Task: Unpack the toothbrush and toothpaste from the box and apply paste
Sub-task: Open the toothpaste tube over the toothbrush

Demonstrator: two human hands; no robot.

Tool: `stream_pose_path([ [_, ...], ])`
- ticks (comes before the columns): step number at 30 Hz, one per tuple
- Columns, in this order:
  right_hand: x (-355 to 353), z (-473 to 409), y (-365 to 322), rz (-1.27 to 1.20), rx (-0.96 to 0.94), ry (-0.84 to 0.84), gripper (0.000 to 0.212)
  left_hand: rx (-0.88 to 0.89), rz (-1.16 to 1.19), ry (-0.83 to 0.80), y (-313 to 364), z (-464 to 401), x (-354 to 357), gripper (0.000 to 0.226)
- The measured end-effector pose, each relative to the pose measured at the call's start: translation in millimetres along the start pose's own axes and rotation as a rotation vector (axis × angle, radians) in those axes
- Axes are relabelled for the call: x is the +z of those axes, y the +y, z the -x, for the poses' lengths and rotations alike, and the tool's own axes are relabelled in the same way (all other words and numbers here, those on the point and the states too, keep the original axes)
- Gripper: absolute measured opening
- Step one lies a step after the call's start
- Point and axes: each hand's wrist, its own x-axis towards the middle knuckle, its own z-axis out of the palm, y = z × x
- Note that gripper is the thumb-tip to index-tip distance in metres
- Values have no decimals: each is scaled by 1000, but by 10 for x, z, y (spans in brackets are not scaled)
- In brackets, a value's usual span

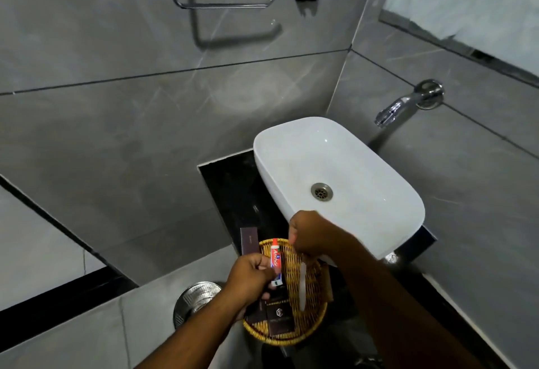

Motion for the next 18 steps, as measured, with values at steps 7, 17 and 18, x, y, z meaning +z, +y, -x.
stream_pose_path([
  [7, 381, -195, -58, 100, -33, 34, 23, -52, 72, 79, -71, 0, -42, 7],
  [17, 553, -300, 18, 194, -16, 152, 27, -64, 77, 103, -92, -14, -37, 12],
  [18, 525, -296, 24, 179, -5, 174, 27, -66, 67, 102, -96, -20, -34, 11],
])
